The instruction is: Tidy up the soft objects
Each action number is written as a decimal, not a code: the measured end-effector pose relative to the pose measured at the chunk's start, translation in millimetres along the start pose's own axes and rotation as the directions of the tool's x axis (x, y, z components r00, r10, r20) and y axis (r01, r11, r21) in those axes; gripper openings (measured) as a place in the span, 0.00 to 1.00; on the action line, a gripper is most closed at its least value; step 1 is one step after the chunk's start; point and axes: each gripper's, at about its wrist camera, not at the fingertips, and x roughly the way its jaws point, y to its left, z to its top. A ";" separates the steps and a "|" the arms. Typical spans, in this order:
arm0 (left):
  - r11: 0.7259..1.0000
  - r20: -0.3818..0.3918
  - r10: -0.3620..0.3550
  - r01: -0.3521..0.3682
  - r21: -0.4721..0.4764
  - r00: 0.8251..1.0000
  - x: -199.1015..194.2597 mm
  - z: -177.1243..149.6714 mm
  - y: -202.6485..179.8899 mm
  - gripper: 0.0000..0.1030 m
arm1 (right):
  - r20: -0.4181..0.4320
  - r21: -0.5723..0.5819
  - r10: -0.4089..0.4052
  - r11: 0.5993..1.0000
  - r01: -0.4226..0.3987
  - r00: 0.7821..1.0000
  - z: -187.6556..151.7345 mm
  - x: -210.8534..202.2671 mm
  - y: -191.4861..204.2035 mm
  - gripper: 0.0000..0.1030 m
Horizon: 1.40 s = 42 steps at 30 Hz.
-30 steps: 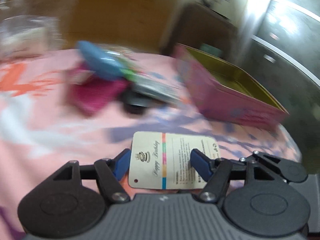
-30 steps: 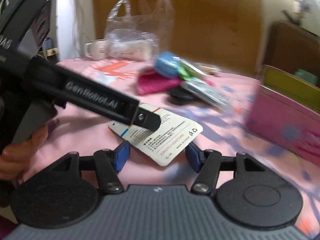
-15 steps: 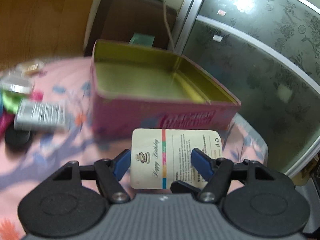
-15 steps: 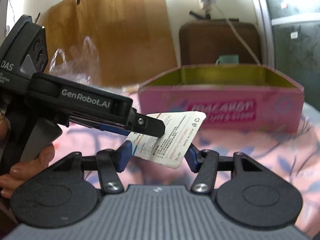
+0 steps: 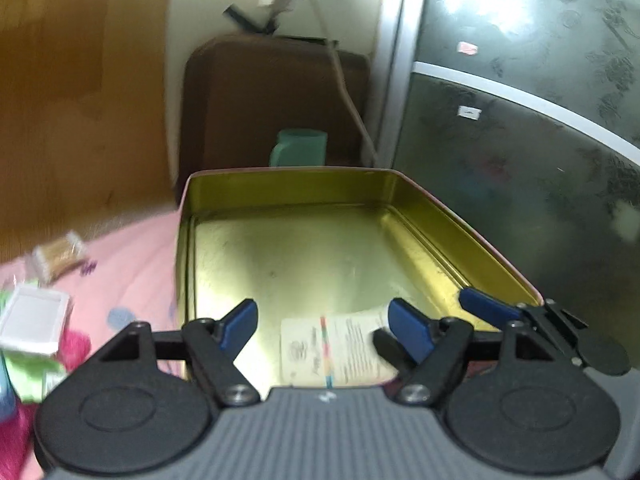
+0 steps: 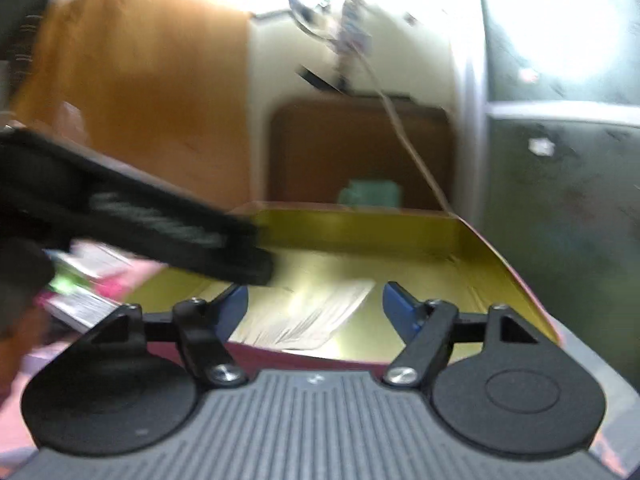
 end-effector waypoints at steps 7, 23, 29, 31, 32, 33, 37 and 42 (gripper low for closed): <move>0.993 0.080 0.052 -0.043 -0.110 0.995 -70.3 -43.6 66.0 0.73 | 0.054 0.077 0.025 0.997 -0.029 0.998 -12.5 -26.3 -6.3 0.56; 0.899 0.029 0.322 -0.296 -0.323 0.946 -121.1 -130.9 184.6 0.72 | -0.232 -0.500 0.283 0.786 -0.363 0.931 -18.6 36.3 179.1 0.40; 0.901 0.057 0.301 -0.264 -0.345 0.952 -126.7 -132.5 184.9 0.74 | -0.233 -0.563 0.242 0.756 -0.334 0.942 -19.8 58.7 195.1 0.25; 0.900 0.068 0.290 -0.248 -0.358 0.955 -129.4 -132.9 187.8 0.75 | -0.198 -0.576 0.236 0.757 -0.308 0.951 -20.4 46.8 194.0 0.21; 0.901 0.073 0.282 -0.239 -0.361 0.957 -130.7 -133.2 188.5 0.76 | -0.187 -0.582 0.242 0.754 -0.306 0.952 -22.2 35.4 192.5 0.21; 0.904 0.075 0.272 -0.228 -0.363 0.959 -132.0 -133.4 188.9 0.77 | -0.180 -0.586 0.251 0.749 -0.309 0.951 -23.6 23.7 189.3 0.21; 0.922 0.063 0.222 -0.188 -0.339 0.973 -132.6 -133.8 182.9 0.77 | -0.206 -0.587 0.292 0.727 -0.357 0.934 -41.3 -34.0 168.5 0.22; 0.934 0.049 0.106 -0.082 -0.348 0.993 -139.4 -137.6 164.1 0.74 | -0.292 -0.469 0.364 0.751 -0.465 0.884 -57.2 -89.8 137.6 0.63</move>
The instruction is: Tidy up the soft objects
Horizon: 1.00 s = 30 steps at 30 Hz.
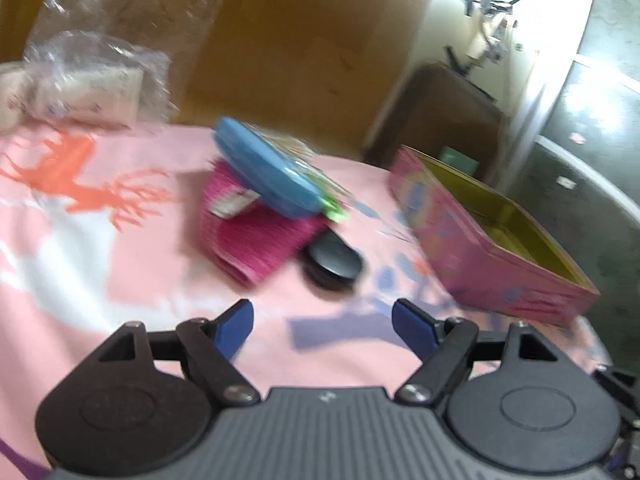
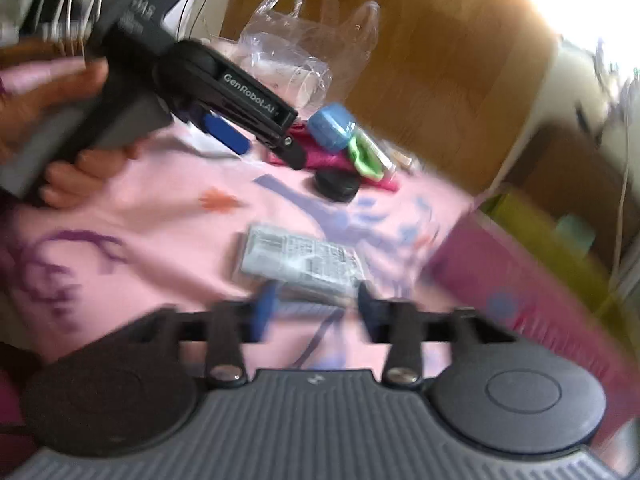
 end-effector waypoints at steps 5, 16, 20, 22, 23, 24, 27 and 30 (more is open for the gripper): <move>1.000 -0.134 -0.024 0.022 -0.018 0.991 -2.0 -7.6 -19.3 0.64 | 0.053 0.267 0.095 0.958 -0.106 0.994 -15.1 -14.7 -32.9 0.63; 0.984 -0.252 -0.103 0.062 -0.166 0.962 -22.4 -25.3 -21.4 0.59 | 0.074 0.297 0.274 0.912 -0.283 0.959 -4.0 26.4 -43.5 0.89; 0.987 -0.238 -0.104 0.070 -0.145 0.966 -13.6 -25.6 -33.0 0.60 | 0.083 0.284 0.311 0.903 -0.322 0.947 -8.1 28.1 -36.2 0.89; 0.995 -0.230 -0.064 0.044 -0.095 0.971 -10.1 -25.7 -45.1 0.60 | 0.090 0.285 0.293 0.908 -0.307 0.952 -9.0 23.8 -30.3 0.89; 0.996 -0.230 -0.056 0.039 -0.075 0.972 -8.3 -25.4 -50.3 0.60 | 0.094 0.289 0.270 0.913 -0.286 0.958 -10.3 22.3 -29.0 0.89; 0.996 -0.229 -0.058 0.042 -0.075 0.972 -7.1 -24.8 -52.7 0.60 | 0.097 0.293 0.249 0.918 -0.267 0.964 -11.5 20.5 -28.2 0.89; 0.992 -0.213 -0.102 0.083 -0.095 0.972 -5.1 -15.6 -58.7 0.60 | 0.116 0.289 0.177 0.935 -0.204 0.977 -15.1 9.9 -27.9 0.89; 0.989 -0.192 -0.139 0.126 -0.080 0.972 0.5 3.6 -74.1 0.60 | 0.163 0.245 0.069 0.963 -0.108 0.984 -14.3 -5.0 -29.4 0.88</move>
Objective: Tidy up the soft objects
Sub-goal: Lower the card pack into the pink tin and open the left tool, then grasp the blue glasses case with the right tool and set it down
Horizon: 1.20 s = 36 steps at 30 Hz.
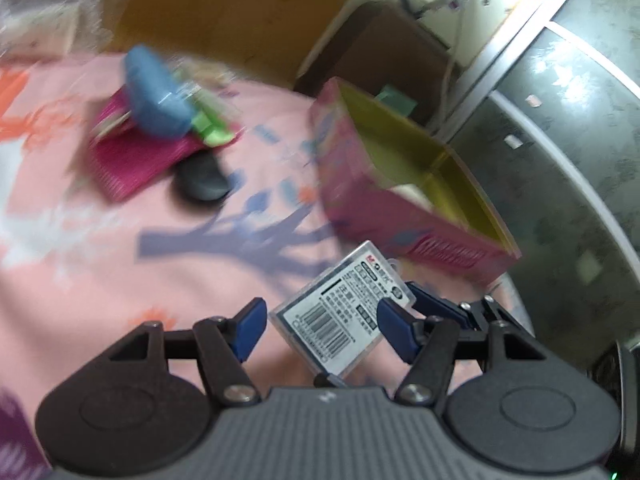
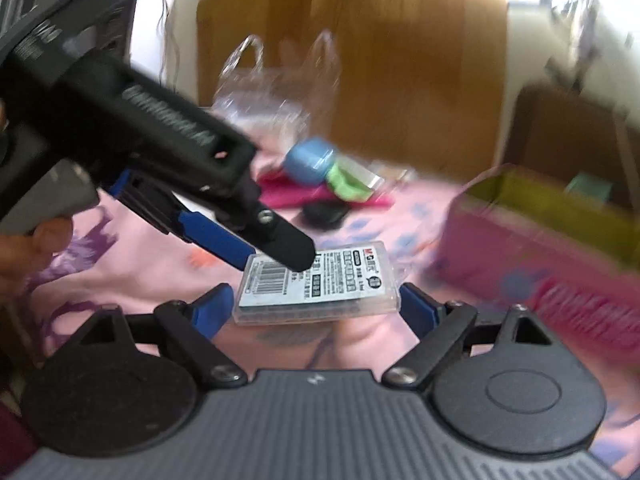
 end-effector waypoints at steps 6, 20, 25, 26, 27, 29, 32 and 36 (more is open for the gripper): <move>0.987 0.059 -0.059 0.050 0.150 0.997 28.1 57.1 -60.8 0.59 | 0.128 -0.044 -0.199 0.978 0.206 0.972 23.2 -14.9 -31.2 0.89; 0.975 0.127 -0.002 -0.026 0.219 0.992 100.5 96.8 -76.3 0.68 | 0.038 0.277 -0.398 0.885 0.374 0.916 33.9 37.0 -150.5 0.92; 0.964 0.278 0.108 -0.169 0.206 0.955 24.4 59.3 -10.0 0.76 | 0.128 0.292 -0.403 0.889 0.354 0.906 27.7 14.2 -131.9 0.84; 0.957 0.299 0.158 -0.220 0.190 0.941 14.0 50.8 5.5 0.76 | 0.149 0.288 -0.393 0.895 0.340 0.908 27.3 11.1 -126.7 0.81; 0.946 0.312 0.220 -0.280 0.163 0.924 5.2 42.6 23.0 0.76 | 0.162 0.284 -0.375 0.903 0.321 0.913 28.2 9.8 -120.9 0.73; 0.920 0.296 0.340 -0.381 0.093 0.893 -3.6 32.5 58.8 0.76 | 0.171 0.270 -0.327 0.923 0.275 0.930 33.1 15.2 -109.9 0.65; 0.867 0.265 0.483 -0.498 -0.010 0.835 -11.0 22.6 103.3 0.74 | 0.138 0.250 -0.194 0.956 0.155 0.971 48.9 37.9 -89.7 0.59; 0.826 0.280 0.560 -0.554 -0.106 0.780 -21.2 17.3 131.5 0.74 | 0.081 0.257 -0.042 0.966 0.020 0.996 68.3 81.7 -62.9 0.59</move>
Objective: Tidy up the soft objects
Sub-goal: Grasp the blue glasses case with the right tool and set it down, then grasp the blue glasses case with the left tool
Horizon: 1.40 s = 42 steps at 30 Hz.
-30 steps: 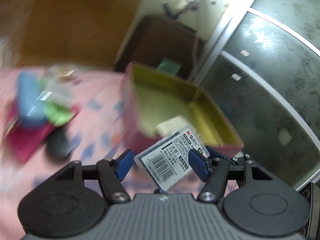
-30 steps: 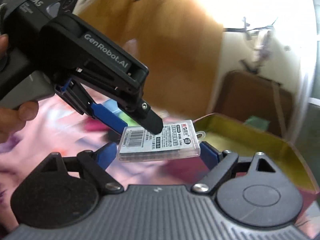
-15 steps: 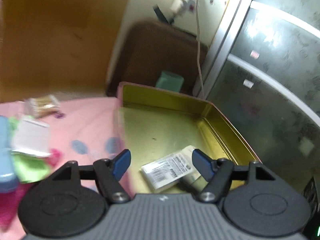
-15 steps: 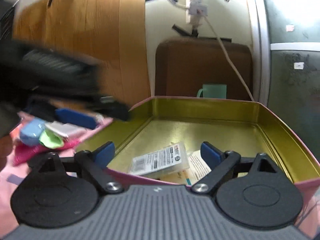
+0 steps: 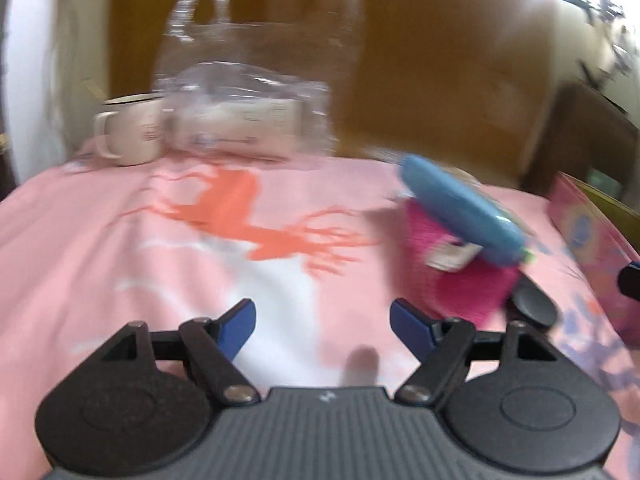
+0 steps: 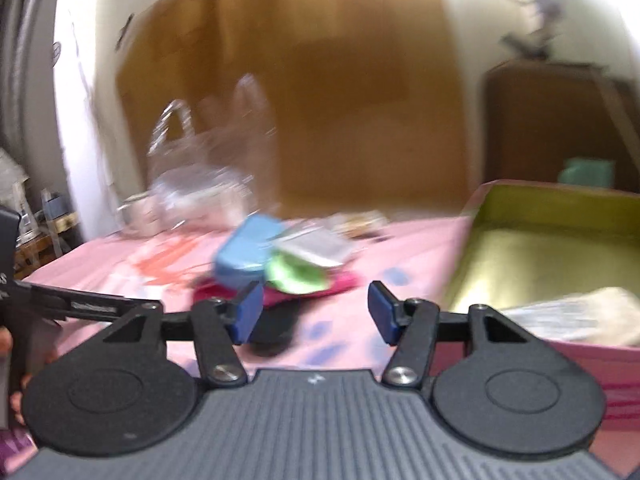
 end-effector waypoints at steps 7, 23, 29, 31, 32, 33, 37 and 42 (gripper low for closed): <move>0.997 0.032 -0.045 0.047 -0.065 0.998 -2.8 4.0 12.5 0.75 | -0.094 0.055 0.108 0.993 -0.104 0.990 21.8 83.0 47.3 0.63; 0.994 -0.004 -0.081 0.080 -0.071 0.997 1.7 2.2 14.2 0.92 | -0.243 -0.031 0.145 0.987 -0.157 0.959 -13.1 34.7 42.4 0.55; 0.980 -0.065 -0.198 0.197 -0.021 0.978 -1.4 -1.2 -3.0 0.99 | -0.285 -0.171 0.056 0.979 -0.108 0.957 -61.6 -63.7 12.7 0.66; 0.957 -0.086 -0.289 0.285 -0.056 0.953 -7.4 -4.2 -14.1 0.99 | -0.237 -0.202 -0.075 0.979 0.026 0.969 -71.1 -87.1 0.4 0.68; 0.938 -0.099 -0.344 0.338 -0.073 0.934 -10.3 -5.6 -22.0 0.99 | -0.223 -0.193 -0.114 0.979 0.071 0.968 -73.4 -94.8 -5.7 0.68; 0.922 -0.112 -0.387 0.381 -0.076 0.915 -13.6 -6.8 -32.4 0.97 | -0.210 -0.169 -0.131 0.981 0.096 0.969 -75.8 -103.7 -13.0 0.68; 0.869 -0.203 -0.488 0.495 -0.018 0.849 -21.2 -11.7 -83.4 0.85 | -0.184 -0.074 -0.109 0.993 0.096 0.977 -82.5 -116.2 -30.1 0.69; 0.841 -0.306 -0.510 0.541 0.020 0.804 -25.2 -27.4 -123.8 0.79 | -0.175 -0.082 -0.089 0.994 0.076 0.981 -82.7 -106.8 -32.1 0.74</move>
